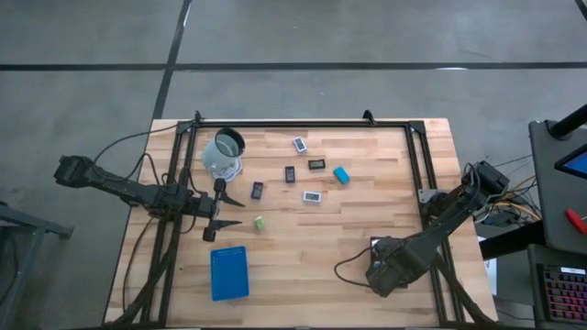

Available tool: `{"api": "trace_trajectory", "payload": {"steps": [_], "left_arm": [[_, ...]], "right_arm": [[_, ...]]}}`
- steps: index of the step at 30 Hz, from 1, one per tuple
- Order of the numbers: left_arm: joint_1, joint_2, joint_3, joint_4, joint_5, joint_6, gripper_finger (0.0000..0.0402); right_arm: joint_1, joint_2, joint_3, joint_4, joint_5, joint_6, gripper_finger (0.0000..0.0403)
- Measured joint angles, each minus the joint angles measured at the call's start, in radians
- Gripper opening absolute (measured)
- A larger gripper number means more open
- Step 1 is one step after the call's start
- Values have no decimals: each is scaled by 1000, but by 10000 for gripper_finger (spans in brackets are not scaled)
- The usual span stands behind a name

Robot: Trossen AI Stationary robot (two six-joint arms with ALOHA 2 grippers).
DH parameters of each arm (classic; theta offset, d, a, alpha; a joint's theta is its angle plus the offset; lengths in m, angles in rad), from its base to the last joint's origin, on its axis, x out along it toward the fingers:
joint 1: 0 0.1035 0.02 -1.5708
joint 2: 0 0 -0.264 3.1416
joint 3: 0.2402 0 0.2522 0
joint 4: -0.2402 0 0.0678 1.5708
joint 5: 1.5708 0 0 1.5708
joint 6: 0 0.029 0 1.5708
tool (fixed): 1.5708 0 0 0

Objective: Pick & Place Office items
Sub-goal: Put the purple charger adapter into the black bin, then put the green charger adapter into the black bin

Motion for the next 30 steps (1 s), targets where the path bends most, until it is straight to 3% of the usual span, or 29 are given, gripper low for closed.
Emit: {"api": "trace_trajectory", "payload": {"steps": [14, 25, 30], "left_arm": [[0, 0, 0, 0, 0, 0, 237], [0, 0, 0, 0, 0, 0, 237], [0, 0, 0, 0, 0, 0, 237]], "right_arm": [[0, 0, 0, -7, 3, -3, 241], [0, -10, 5, -36, 16, -3, 245], [2, -68, 69, -113, 152, -6, 236]]}}
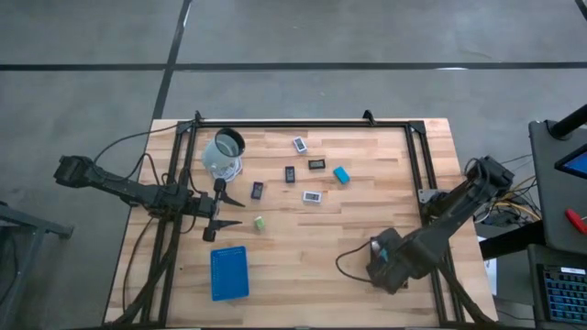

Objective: Pick & Place Office items
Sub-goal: Put the green charger adapter into the black bin

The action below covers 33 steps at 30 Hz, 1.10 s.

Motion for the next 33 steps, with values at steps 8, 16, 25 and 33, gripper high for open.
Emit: {"api": "trace_trajectory", "payload": {"steps": [8, 16, 25, 33], "left_arm": [[0, 0, 0, 0, 0, 0, 237], [0, 0, 0, 0, 0, 0, 237], [0, 0, 0, 0, 0, 0, 237], [0, 0, 0, 0, 0, 0, 237]], "right_arm": [[-1, -60, 111, -111, 286, -91, 236], [-34, -72, 165, -118, 582, -266, 242], [-64, -71, 104, 116, 958, -665, 245], [-121, -71, -21, 429, 1079, -1012, 258]]}}
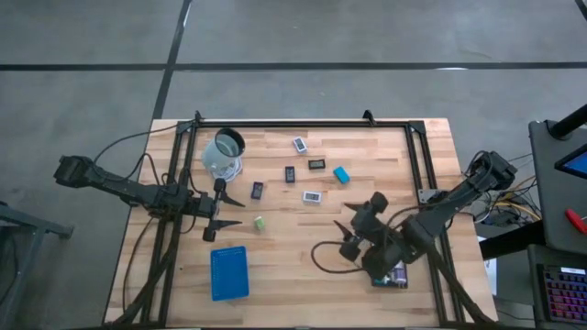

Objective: Pick & Place Office items
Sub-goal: Put the green charger adapter into the black bin

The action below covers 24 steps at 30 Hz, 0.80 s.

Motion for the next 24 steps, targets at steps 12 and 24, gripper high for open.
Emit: {"api": "trace_trajectory", "payload": {"steps": [12, 24], "left_arm": [[0, 0, 0, 0, 0, 0, 237], [0, 0, 0, 0, 0, 0, 237]], "right_arm": [[-182, -48, -416, 1160, -401, -852, 254], [-393, 252, -520, 1715, -657, -890, 251]]}}
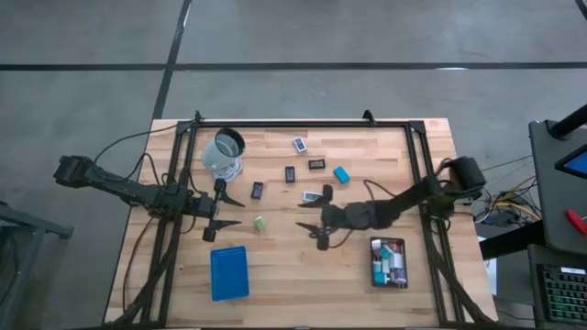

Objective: Pick & Place Office items
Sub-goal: Put the green charger adapter into the black bin

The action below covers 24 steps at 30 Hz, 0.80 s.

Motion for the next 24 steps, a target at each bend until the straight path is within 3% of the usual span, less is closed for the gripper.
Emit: {"api": "trace_trajectory", "payload": {"steps": [4, 9, 16, 24], "left_arm": [[0, 0, 0, 0, 0, 0, 237], [0, 0, 0, -1, 0, 0, 237], [0, 0, 0, -1, 0, 0, 237], [0, 0, 0, 0, 0, 0, 237]], "right_arm": [[-23, 98, 79, 9, -5, -40, 250], [-63, 197, 147, 10, -149, -61, 244], [-115, 344, 250, 10, -253, 14, 247], [-116, 463, 350, 9, -255, 22, 263]]}}
